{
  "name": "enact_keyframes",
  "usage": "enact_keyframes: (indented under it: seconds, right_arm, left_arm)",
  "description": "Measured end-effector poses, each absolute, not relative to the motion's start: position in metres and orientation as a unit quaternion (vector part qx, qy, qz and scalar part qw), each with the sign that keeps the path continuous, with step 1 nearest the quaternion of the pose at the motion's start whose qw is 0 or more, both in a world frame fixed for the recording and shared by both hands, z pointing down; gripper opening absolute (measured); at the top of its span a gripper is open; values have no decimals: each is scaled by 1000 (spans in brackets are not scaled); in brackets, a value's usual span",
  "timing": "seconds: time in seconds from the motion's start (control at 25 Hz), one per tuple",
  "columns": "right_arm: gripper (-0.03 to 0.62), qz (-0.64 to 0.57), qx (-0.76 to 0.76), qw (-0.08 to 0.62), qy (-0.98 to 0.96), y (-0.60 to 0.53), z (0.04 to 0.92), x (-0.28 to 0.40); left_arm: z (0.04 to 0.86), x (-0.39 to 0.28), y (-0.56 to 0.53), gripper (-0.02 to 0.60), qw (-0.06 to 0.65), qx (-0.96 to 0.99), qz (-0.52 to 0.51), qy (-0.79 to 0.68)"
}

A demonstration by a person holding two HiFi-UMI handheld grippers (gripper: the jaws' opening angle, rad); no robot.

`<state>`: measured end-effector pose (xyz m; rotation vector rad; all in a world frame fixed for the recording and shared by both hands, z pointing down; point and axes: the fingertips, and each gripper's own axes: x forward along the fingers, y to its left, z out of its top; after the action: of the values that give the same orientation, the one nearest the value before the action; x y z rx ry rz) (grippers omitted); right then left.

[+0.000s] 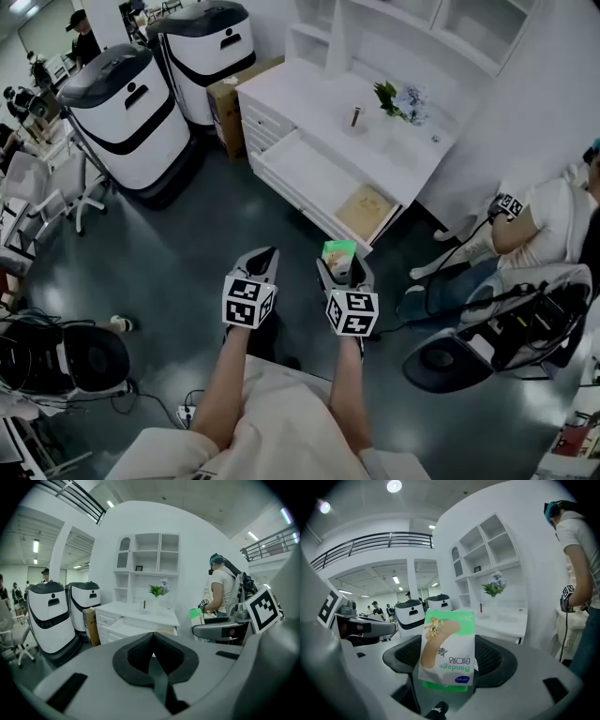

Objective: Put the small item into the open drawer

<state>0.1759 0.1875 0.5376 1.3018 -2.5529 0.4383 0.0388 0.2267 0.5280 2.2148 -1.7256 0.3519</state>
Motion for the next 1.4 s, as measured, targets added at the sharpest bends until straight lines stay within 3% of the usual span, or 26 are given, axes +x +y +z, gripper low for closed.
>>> enact_keyframes:
  seconds: [1.4]
  right_arm:
    - [368,199,554,156,-793,-97,574,64]
  left_arm:
    - [560,-81,-96,15,191,857,151,-454]
